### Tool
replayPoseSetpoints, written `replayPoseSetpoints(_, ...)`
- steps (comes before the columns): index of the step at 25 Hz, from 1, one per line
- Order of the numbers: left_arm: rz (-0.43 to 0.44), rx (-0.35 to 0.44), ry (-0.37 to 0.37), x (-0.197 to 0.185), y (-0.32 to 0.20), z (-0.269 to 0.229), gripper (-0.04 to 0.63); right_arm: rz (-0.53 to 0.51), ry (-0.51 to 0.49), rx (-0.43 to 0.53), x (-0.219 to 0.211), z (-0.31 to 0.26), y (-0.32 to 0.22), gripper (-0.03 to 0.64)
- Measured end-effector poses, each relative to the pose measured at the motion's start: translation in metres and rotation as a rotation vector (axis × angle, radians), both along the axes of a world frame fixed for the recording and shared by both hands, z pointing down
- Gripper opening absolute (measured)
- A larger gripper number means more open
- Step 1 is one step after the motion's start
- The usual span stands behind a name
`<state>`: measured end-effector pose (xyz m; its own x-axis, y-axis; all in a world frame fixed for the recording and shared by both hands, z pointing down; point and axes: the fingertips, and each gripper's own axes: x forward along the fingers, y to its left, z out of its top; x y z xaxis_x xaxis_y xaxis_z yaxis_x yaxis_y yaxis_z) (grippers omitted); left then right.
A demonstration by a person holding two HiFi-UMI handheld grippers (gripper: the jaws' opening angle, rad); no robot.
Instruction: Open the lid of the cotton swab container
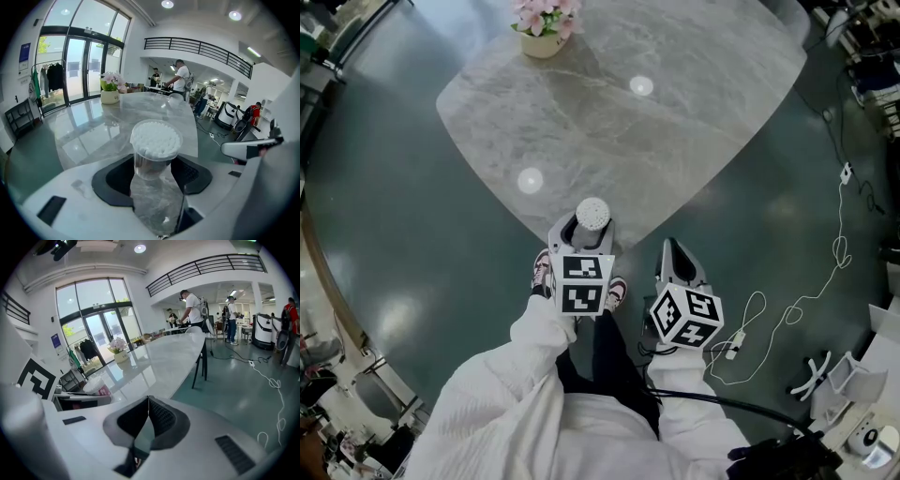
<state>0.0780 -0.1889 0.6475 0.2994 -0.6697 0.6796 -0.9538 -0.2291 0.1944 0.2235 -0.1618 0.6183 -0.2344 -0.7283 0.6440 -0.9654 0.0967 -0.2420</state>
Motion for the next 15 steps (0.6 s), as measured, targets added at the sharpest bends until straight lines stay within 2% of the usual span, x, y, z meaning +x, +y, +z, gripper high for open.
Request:
replayPoseSetpoints(8,0.070,0.034,-0.007,-0.007,-0.001,-0.034,0.247,0.004,0.004,0.043,-0.013,-0.035,-0.006,0.061)
replayPoseSetpoints(15,0.155,0.054,0.004,-0.013,0.003,-0.066,0.247,0.020,-0.036,0.085,-0.035,-0.074,-0.010,0.061)
